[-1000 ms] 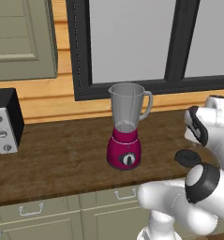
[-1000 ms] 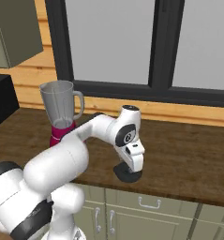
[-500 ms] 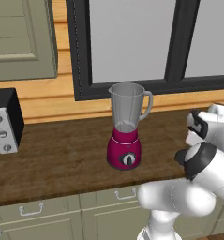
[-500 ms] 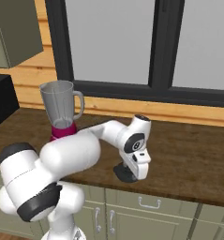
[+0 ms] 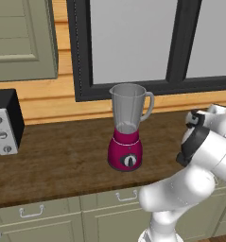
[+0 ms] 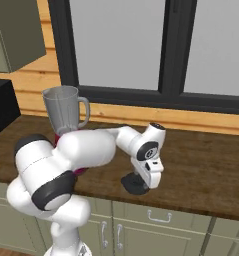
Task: Close the lid blender by securely placing the lid on top.
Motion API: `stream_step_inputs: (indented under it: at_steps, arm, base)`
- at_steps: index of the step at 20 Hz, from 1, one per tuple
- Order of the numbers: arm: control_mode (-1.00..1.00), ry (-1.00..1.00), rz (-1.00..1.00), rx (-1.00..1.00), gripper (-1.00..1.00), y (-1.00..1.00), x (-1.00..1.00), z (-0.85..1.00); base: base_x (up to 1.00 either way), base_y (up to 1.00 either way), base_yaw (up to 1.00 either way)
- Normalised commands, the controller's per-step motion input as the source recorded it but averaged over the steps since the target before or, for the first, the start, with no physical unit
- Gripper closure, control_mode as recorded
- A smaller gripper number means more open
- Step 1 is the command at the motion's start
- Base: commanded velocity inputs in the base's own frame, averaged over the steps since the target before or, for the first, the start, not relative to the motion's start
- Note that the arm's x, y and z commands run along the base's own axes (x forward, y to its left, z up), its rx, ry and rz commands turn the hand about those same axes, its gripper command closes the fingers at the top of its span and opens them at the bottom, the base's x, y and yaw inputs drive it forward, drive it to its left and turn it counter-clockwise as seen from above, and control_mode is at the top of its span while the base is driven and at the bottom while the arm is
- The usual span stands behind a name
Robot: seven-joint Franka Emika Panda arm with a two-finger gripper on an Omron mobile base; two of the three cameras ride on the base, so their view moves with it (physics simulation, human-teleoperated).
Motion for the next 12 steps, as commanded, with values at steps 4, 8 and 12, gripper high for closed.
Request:
stream_step_inputs:
  at_steps: [4,8,12]
  arm:
    - [-1.0,0.0,0.0,0.0,-1.0,0.0,0.24,-0.25]
    - [-1.0,0.0,0.0,0.0,-1.0,0.0,0.17,-0.22]
    - [-1.0,0.0,0.0,0.0,-1.0,0.0,0.09,-0.15]
  base:
    - [0.0,0.0,0.0]
    - [0.0,0.0,0.0]
    - [0.0,0.0,0.0]
